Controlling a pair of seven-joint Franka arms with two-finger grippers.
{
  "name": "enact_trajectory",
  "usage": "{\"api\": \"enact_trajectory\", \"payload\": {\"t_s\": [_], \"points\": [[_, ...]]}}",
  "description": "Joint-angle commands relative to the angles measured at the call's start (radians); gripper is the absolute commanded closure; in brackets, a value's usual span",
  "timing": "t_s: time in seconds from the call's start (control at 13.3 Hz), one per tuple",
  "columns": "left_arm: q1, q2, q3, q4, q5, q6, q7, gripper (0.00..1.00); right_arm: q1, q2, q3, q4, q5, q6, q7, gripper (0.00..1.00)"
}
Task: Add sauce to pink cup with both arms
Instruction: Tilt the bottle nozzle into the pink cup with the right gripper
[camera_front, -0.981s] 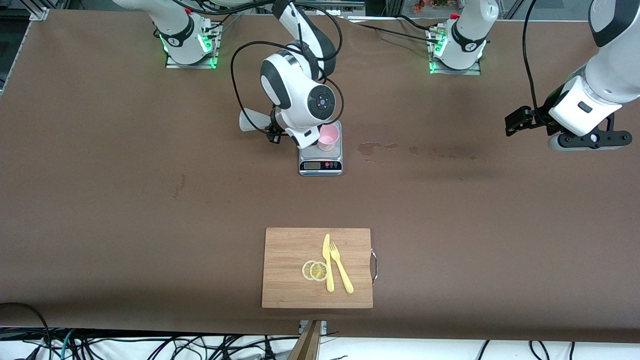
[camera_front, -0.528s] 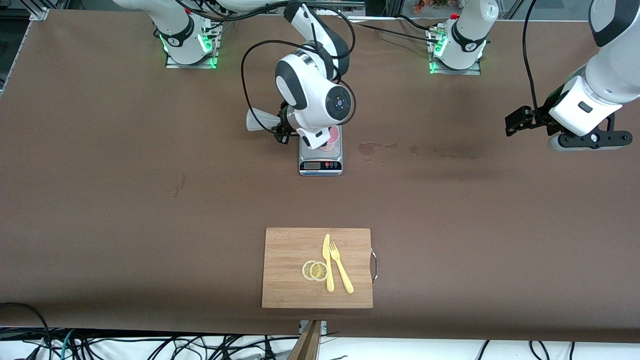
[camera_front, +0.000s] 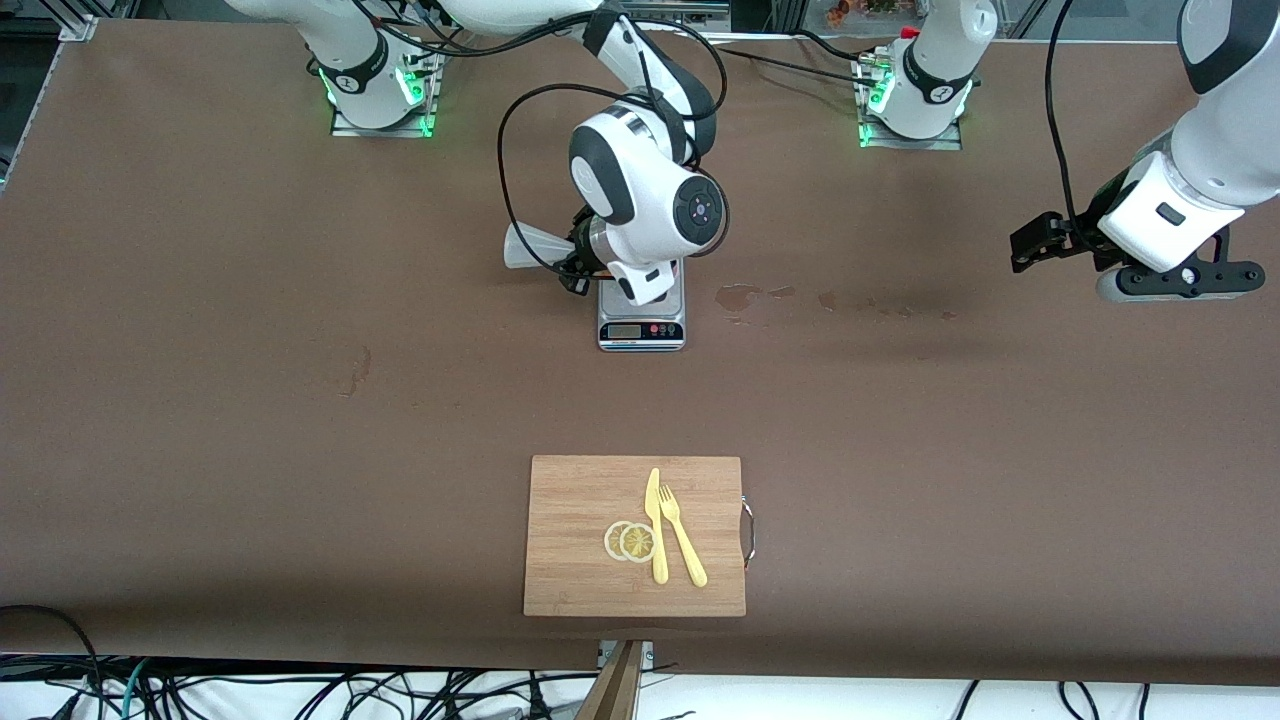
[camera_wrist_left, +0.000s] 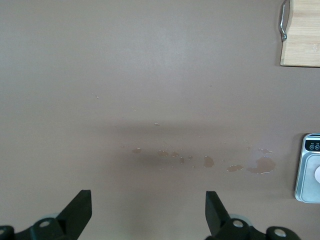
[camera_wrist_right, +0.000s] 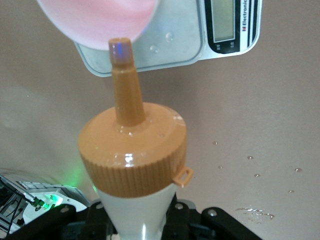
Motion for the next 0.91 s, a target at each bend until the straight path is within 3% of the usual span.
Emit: {"api": "enact_trajectory", "payload": {"t_s": [0.0, 0.83], "points": [[0.005, 0.013, -0.002, 0.027, -0.011, -0.015, 0.016, 0.0, -0.008, 0.043, -0.013, 0.066, 0.011, -0.046, 0.012, 0.86], [0.005, 0.013, -0.002, 0.028, -0.011, -0.015, 0.016, 0.0, 0.026, 0.073, -0.013, 0.097, -0.001, -0.093, 0.014, 0.88]]}}
